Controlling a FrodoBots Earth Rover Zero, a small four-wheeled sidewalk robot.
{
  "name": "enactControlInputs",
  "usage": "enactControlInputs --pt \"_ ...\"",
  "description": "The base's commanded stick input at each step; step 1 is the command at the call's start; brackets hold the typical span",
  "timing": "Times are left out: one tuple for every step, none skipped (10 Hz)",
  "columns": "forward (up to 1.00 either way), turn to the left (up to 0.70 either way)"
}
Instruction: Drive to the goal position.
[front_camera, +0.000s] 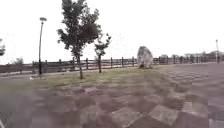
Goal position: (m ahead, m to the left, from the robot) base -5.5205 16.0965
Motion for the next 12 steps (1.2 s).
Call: enactControlInputs --pt "1.0 0.4" --pt "1.0 0.4" --pt "1.0 0.4" --pt "1.0 0.4" --pt "1.0 0.4" --pt "1.0 0.4" --pt "1.0 0.4" --pt "1.0 0.4" --pt "1.0 0.4" --pt "1.0 0.4" --pt "1.0 0.4" --pt "1.0 0.4"
